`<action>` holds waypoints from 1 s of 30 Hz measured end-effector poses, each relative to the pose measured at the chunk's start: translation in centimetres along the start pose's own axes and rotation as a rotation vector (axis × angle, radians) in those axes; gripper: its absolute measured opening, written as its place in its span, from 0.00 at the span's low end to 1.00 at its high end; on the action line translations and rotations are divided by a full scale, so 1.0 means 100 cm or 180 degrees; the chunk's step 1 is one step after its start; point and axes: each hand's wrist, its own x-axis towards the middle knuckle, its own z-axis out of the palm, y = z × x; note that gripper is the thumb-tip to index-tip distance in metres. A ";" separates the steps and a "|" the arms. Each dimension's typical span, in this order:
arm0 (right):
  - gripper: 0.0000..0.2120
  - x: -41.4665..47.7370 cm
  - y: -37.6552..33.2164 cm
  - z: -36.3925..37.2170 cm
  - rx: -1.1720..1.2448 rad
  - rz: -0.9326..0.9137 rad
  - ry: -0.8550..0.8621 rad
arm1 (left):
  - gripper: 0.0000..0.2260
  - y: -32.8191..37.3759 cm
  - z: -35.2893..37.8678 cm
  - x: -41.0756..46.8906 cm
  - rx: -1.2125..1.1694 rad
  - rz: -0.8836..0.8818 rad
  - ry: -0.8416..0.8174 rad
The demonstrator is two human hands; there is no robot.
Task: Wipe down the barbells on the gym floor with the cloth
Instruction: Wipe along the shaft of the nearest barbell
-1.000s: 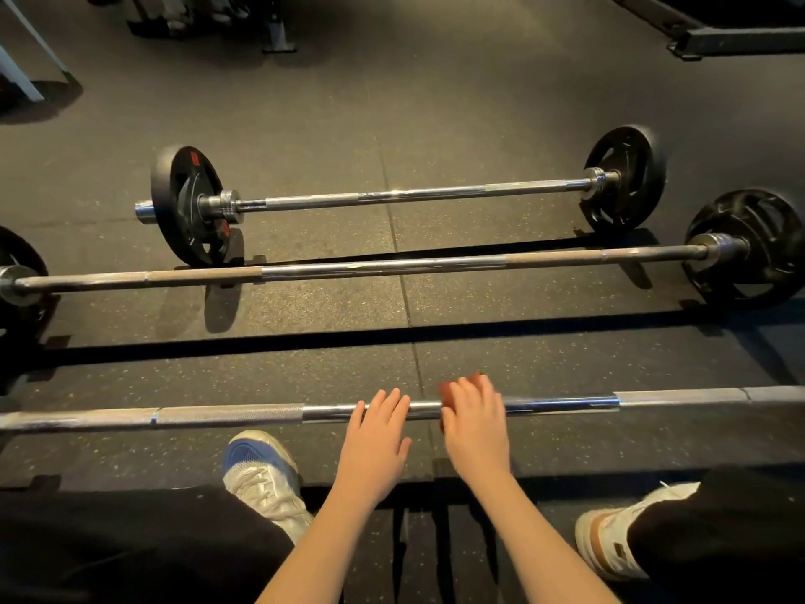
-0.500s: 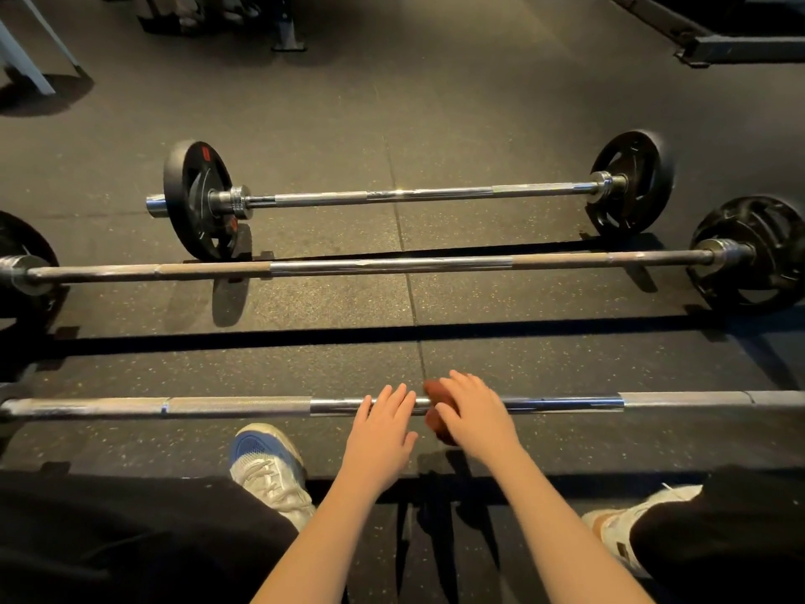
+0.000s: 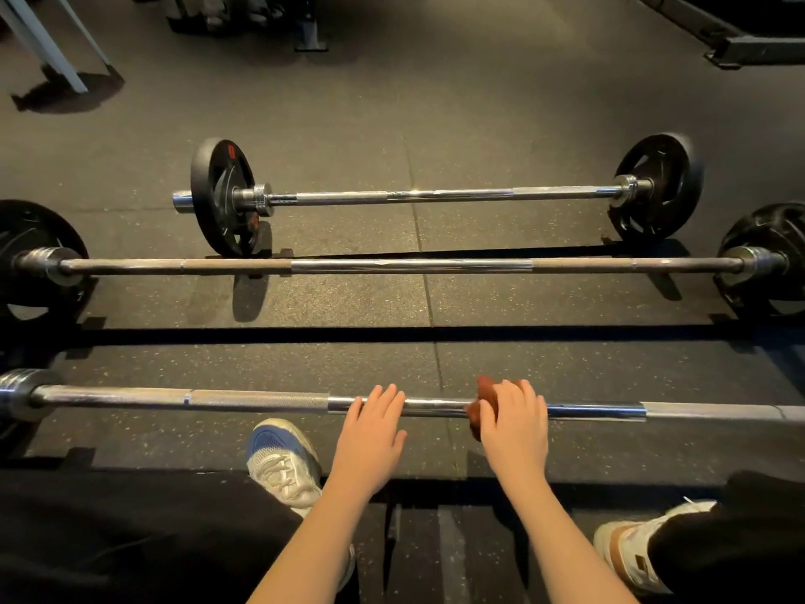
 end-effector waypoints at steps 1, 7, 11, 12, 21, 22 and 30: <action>0.12 -0.007 -0.007 0.004 -0.0021 0.0038 0.0056 | 0.25 -0.003 -0.001 -0.002 -0.0002 -0.0008 -0.0002; 0.13 0.016 -0.056 0.026 -0.0148 -0.0975 -0.0999 | 0.26 -0.008 0.001 -0.001 -0.0005 -0.0100 0.0032; 0.14 0.017 -0.020 0.016 0.0047 -0.0259 -0.0454 | 0.26 -0.022 -0.002 -0.004 -0.0039 -0.0223 0.0004; 0.12 0.008 -0.019 0.019 0.0072 -0.0091 -0.0158 | 0.25 -0.024 -0.002 -0.005 -0.0039 -0.0241 0.0007; 0.16 0.025 -0.067 0.036 -0.0367 -0.0890 -0.1024 | 0.26 -0.032 -0.006 -0.009 -0.0088 -0.0293 0.0056; 0.16 0.022 -0.055 0.032 -0.0281 -0.0543 -0.0756 | 0.26 -0.036 -0.007 -0.011 -0.0095 -0.0353 0.0078; 0.13 0.003 -0.101 0.052 -0.0348 -0.1095 -0.0943 | 0.27 -0.050 -0.007 -0.017 -0.0083 -0.0462 0.0089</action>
